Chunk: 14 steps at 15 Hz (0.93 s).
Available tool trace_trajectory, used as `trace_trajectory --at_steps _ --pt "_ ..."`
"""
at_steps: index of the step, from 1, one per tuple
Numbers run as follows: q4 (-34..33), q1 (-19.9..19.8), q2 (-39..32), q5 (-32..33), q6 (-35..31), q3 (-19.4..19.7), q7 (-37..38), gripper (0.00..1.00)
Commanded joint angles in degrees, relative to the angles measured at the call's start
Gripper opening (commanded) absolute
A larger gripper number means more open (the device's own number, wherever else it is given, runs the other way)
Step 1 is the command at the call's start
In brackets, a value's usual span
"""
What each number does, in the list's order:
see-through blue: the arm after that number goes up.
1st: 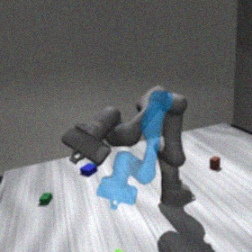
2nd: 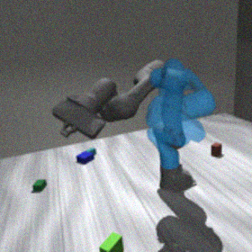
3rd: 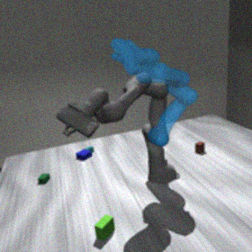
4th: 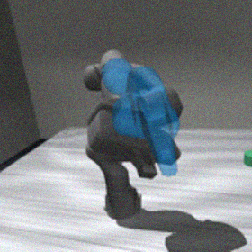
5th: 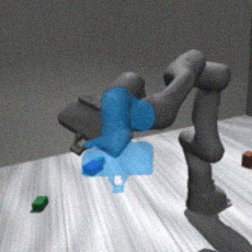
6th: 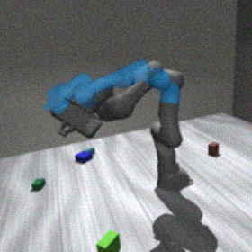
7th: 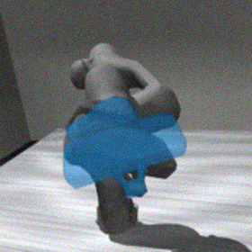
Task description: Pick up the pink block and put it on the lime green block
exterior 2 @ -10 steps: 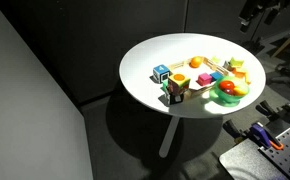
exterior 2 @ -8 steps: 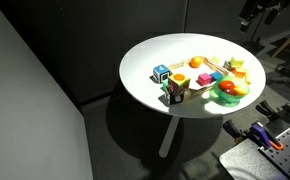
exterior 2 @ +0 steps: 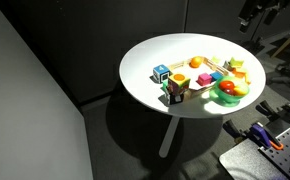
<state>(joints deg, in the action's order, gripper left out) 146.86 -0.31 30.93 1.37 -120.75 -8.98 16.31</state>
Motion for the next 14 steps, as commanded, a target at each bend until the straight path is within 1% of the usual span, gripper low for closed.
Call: trace_trajectory --at_steps 1,7,14 --pt "-3.17 0.78 -2.39 -0.61 1.72 0.34 0.60 1.00" --pt "-9.51 1.14 -8.83 -1.22 3.26 0.50 0.47 1.00" --pt "-18.93 1.29 -18.95 -0.33 9.98 1.26 -0.97 1.00"
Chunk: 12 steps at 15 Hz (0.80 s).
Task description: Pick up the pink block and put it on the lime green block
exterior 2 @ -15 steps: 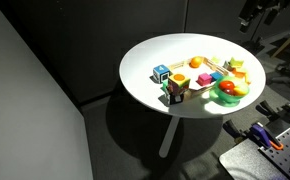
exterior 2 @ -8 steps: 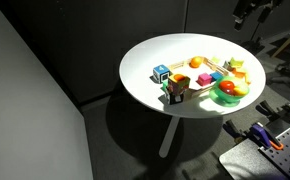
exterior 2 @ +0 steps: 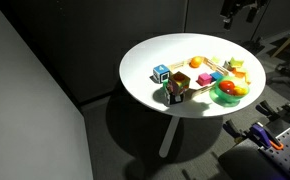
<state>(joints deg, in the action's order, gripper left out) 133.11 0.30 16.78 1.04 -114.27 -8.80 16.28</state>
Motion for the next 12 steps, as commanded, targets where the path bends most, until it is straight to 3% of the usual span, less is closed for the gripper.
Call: trace_trajectory --at_steps 1,12 --pt "-5.94 0.70 -5.98 0.15 3.52 1.31 -1.45 1.00" --pt "-8.47 0.67 -12.48 1.13 -0.33 4.02 -7.76 1.00"
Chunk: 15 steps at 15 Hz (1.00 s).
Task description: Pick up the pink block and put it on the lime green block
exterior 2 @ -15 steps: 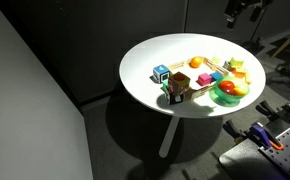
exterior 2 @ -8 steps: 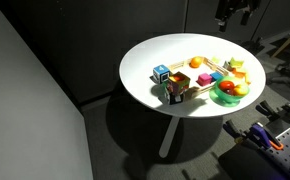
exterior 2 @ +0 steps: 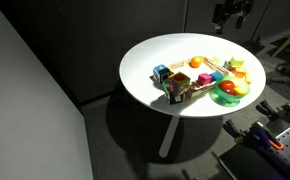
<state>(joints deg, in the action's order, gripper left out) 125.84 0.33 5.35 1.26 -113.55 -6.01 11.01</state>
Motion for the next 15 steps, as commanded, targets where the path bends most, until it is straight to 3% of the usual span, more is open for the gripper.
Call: trace_trajectory --at_steps 1,15 --pt "-1.04 0.65 -1.13 1.04 -1.79 1.40 -2.99 1.00" --pt "-1.65 0.62 -3.40 0.55 -2.51 2.00 -2.47 1.00"
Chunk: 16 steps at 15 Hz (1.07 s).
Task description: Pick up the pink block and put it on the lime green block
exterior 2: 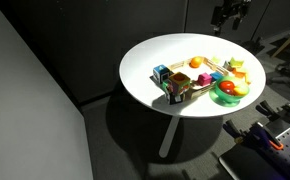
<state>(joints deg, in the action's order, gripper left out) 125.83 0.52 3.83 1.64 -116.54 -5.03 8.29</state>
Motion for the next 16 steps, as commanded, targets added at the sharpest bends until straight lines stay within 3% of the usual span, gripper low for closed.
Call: trace_trajectory --at_steps 1,6,16 --pt "-1.90 0.36 -2.57 0.15 0.46 1.21 0.30 1.00" --pt "-2.98 0.24 -6.07 0.10 -0.34 2.27 -0.18 1.00" --pt "-3.32 0.00 -13.07 -0.58 -9.94 3.51 -2.77 1.00"
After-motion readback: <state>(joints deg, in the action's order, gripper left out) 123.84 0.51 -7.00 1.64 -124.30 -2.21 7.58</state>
